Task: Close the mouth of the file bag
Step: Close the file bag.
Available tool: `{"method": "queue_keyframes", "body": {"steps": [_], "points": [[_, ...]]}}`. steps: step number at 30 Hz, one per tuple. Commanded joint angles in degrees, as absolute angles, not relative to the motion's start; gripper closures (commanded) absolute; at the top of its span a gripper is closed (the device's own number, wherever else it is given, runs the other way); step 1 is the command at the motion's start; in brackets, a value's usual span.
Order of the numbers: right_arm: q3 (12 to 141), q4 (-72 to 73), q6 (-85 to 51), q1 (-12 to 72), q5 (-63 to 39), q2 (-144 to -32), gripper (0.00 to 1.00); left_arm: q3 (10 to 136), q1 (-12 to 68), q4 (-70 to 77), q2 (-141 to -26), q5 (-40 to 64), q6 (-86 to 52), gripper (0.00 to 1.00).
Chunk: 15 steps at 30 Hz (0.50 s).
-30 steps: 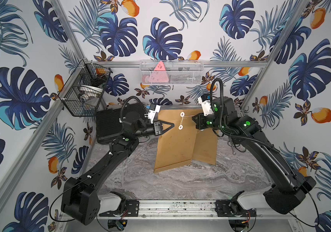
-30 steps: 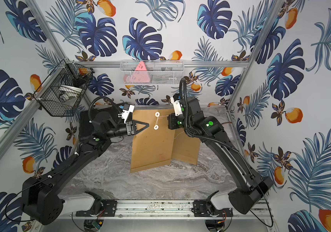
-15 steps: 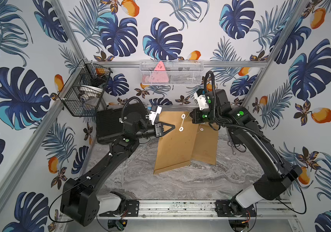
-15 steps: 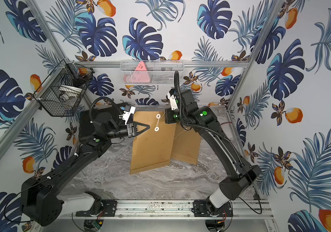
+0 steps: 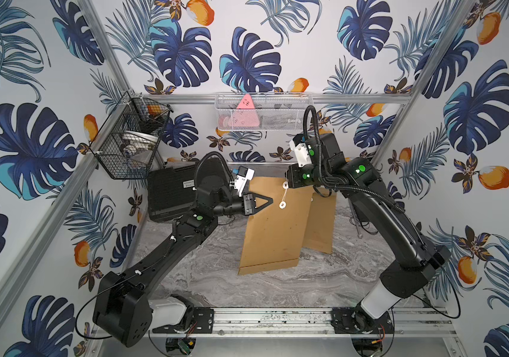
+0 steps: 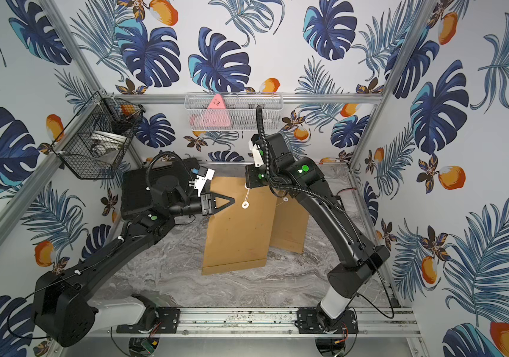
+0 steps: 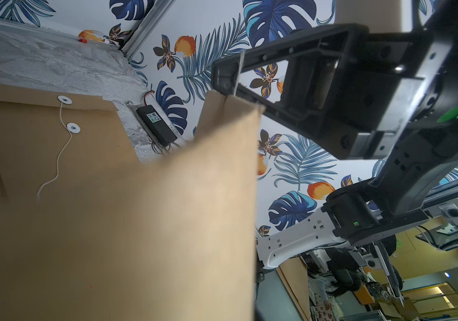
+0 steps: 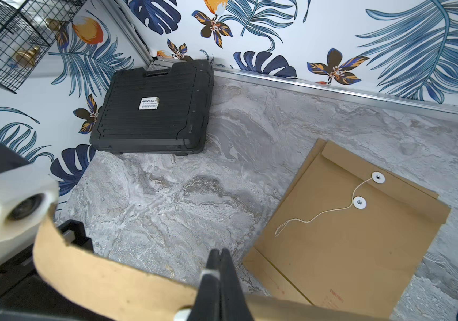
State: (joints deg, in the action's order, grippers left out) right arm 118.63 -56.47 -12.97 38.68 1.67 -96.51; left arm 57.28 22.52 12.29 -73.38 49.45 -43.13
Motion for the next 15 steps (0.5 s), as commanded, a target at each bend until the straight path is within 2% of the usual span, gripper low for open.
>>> {"method": "queue_keyframes", "body": {"steps": [1,9,15], "points": [[119.9,-59.1,-12.2,41.0,5.5,-97.2,1.0,57.7,22.6,11.4,-73.2,48.1,-41.0,1.0],[121.0,-63.1,-10.2,46.3,18.9,-96.7,1.0,58.6,22.6,10.1,-73.9,45.5,-40.9,1.0],[121.8,-64.6,-9.2,49.1,23.4,-96.5,0.97,59.1,22.6,9.9,-74.9,44.9,-40.6,1.0]]}}
